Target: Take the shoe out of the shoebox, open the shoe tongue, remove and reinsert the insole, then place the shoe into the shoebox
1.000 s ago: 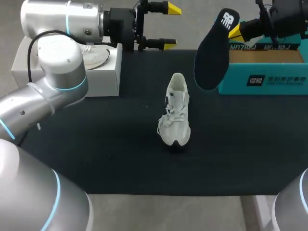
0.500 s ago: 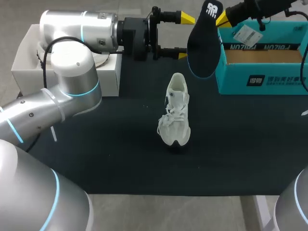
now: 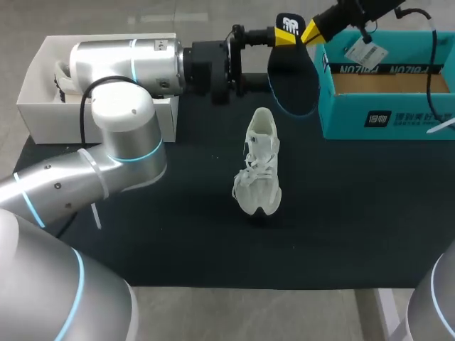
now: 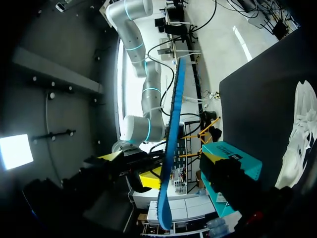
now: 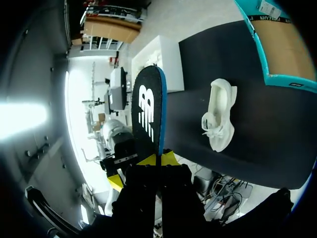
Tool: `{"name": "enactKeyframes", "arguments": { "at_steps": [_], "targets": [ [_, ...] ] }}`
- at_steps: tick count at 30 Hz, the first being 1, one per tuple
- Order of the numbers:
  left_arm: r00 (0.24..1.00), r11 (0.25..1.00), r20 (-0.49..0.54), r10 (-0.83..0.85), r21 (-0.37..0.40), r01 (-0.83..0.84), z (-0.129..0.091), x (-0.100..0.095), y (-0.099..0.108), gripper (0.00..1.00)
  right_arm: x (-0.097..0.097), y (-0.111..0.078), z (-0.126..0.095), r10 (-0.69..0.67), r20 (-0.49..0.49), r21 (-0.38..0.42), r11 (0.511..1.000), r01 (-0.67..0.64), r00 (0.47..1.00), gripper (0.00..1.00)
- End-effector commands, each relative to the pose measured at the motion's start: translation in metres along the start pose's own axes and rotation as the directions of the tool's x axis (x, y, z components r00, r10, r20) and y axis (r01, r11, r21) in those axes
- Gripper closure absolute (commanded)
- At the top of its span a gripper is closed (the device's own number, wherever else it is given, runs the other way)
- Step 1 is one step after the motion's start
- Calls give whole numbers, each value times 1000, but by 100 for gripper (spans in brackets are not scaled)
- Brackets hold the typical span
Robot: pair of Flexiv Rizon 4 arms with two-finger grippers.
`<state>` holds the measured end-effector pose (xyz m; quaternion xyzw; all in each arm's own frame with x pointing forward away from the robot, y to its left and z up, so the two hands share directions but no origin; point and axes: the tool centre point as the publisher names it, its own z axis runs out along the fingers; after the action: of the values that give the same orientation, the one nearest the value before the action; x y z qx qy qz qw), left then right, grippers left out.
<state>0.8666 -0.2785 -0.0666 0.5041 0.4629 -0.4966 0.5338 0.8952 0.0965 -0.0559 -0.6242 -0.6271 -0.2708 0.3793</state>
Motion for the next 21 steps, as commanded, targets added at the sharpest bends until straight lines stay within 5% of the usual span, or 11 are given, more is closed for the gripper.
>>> {"name": "enactKeyframes", "arguments": {
  "at_steps": [1, 5, 9, 11, 12, 21],
  "targets": [
    [1000, 1000, -6, 0, -5, 0, -2, 2, -2, 0, -4, 0, -3, 9, 7, 13, 1000, -9, 1000, 100],
    [1000, 1000, -10, 0, -3, 0, -4, 3, -5, 0, -7, 0, -7, 18, 14, -3, 1000, -18, 1000, 100],
    [1000, 1000, -7, -3, -2, 3, -6, 3, -7, 14, -9, 2, -9, 21, 23, -29, 999, -20, 1000, 100],
    [1000, 1000, -5, -2, 3, 2, -6, 3, -9, 42, -9, 2, -9, 23, 25, -30, 999, -22, 999, 100],
    [1000, 1000, -3, -2, 5, 2, -7, 2, -10, 47, -10, 2, -9, 25, 26, -30, 999, -24, 999, 100],
    [1000, 1000, -7, 1, 1, -1, -3, 3, -10, 46, -14, 4, -6, 45, 41, -29, 999, -44, 998, 100]
  ]
}}
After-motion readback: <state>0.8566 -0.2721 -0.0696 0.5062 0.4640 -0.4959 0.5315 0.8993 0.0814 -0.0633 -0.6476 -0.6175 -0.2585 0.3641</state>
